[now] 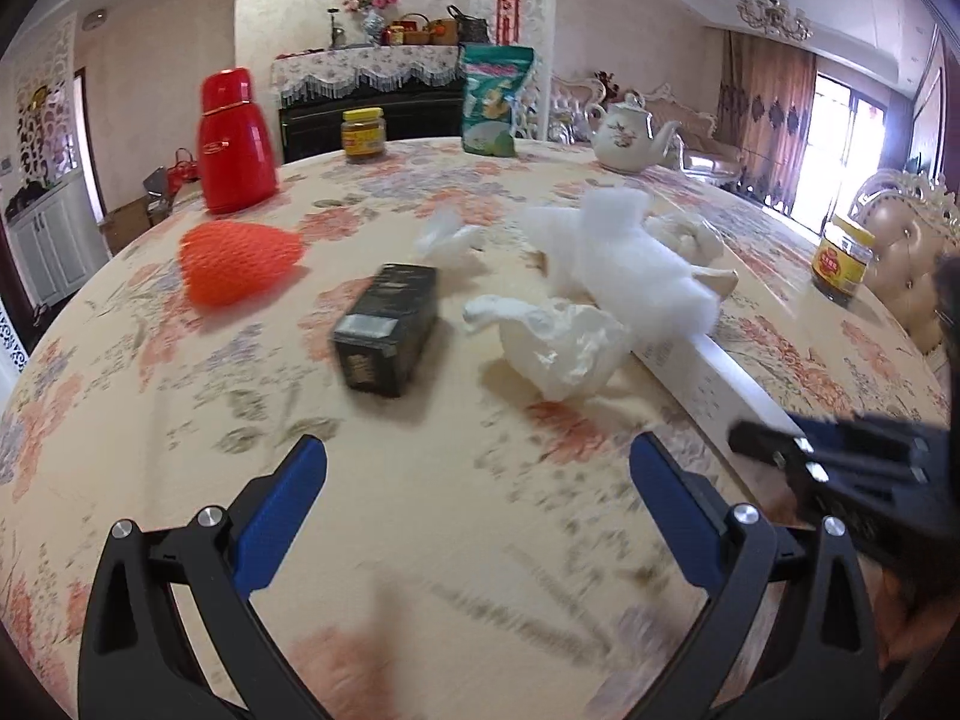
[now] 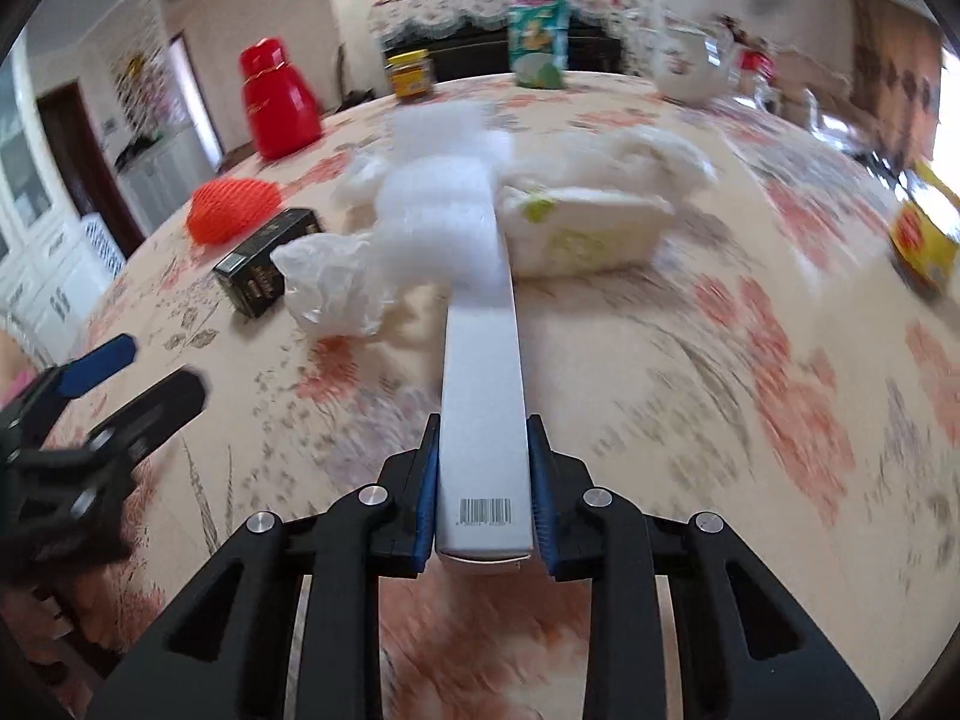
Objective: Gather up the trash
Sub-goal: 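Grasp the long white box with the right tool while the left tool grasps crumpled tissue, then carry the tissue to the wastebasket and open the left tool while the right tool holds the box, then move both tools back over the table, then grasp the white foam sheet with the right tool while the left tool grasps the black box, then carry the foam sheet and black box to the wastebasket and open both tools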
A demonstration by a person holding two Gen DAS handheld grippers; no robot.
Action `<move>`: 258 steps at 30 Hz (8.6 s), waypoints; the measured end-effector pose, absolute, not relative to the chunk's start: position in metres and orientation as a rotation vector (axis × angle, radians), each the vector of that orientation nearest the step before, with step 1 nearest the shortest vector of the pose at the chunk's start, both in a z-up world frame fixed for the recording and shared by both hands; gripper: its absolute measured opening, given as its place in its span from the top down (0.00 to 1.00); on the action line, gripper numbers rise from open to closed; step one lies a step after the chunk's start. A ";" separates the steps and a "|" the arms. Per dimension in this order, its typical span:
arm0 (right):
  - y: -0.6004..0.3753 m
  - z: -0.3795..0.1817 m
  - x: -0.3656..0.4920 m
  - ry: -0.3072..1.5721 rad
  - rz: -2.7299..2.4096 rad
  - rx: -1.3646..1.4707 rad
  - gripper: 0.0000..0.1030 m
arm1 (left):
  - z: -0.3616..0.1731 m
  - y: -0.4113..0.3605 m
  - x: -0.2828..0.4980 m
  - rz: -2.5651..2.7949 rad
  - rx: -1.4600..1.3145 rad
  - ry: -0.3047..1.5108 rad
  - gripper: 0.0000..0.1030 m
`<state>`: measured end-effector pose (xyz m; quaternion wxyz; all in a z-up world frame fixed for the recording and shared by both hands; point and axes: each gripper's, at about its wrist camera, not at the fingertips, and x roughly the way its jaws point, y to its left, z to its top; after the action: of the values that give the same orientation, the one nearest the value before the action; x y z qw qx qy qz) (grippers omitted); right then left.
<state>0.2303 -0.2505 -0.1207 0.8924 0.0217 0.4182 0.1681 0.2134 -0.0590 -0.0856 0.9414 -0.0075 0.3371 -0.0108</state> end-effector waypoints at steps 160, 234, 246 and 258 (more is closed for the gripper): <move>-0.122 -0.076 0.170 0.707 0.541 0.002 0.41 | -0.051 0.102 0.087 0.167 -0.087 0.579 0.05; -0.176 -0.074 0.129 0.641 0.334 0.003 0.52 | -0.063 0.016 0.095 -0.003 -0.091 0.546 0.63; -0.143 -0.064 0.097 0.569 0.379 -0.059 0.52 | -0.054 0.043 0.050 0.054 -0.110 0.468 0.63; -0.098 -0.054 0.080 0.536 0.454 -0.110 0.52 | -0.053 0.088 0.017 0.147 -0.125 0.448 0.63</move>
<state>0.0805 -0.0980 -0.0544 0.9374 -0.0539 0.2624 0.2224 0.0168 0.0884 -0.0535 0.9704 -0.0620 0.2218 0.0728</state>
